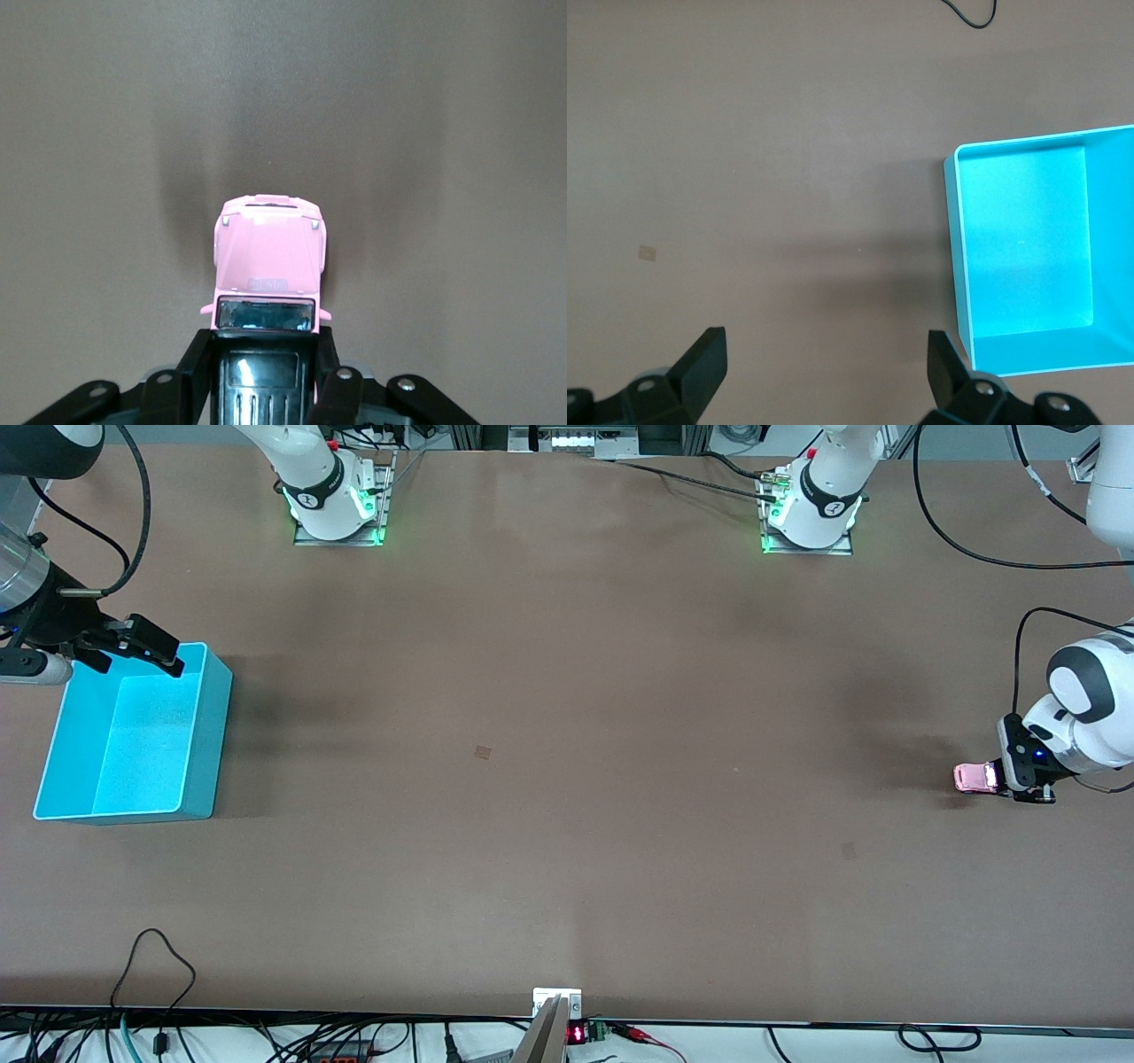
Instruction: Wind and store pink jeep toy
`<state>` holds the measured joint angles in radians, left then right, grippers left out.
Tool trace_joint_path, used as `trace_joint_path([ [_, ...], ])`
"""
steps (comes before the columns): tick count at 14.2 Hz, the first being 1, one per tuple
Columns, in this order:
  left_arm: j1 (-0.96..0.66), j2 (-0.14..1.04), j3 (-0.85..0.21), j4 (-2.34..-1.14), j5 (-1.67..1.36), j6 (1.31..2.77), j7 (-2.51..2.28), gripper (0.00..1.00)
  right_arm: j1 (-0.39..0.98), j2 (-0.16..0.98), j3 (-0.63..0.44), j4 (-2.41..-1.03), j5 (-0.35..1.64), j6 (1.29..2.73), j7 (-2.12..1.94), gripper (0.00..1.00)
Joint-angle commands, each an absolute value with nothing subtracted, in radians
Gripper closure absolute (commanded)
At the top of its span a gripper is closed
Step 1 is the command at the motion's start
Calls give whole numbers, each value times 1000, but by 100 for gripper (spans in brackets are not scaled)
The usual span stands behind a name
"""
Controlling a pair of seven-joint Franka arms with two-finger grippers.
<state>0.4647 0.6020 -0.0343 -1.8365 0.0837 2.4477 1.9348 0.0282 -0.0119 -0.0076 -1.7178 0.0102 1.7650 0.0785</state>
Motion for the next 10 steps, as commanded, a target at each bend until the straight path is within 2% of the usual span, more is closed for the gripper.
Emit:
trace_joint_path([
  [1,479,690,-28,-1830,107,2428,1965,51,28,-23,-5,-1718,2,1758,78,0],
  [2,479,684,-29,-1819,107,2419,1967,1,28,-23,-5,-1718,2,1758,78,0],
  [7,422,640,-54,-1685,106,2125,1953,0,28,-23,-5,-1718,2,1758,78,0],
  [10,385,582,-55,-1669,107,2024,1887,0,28,-23,-5,-1718,3,1758,78,0],
])
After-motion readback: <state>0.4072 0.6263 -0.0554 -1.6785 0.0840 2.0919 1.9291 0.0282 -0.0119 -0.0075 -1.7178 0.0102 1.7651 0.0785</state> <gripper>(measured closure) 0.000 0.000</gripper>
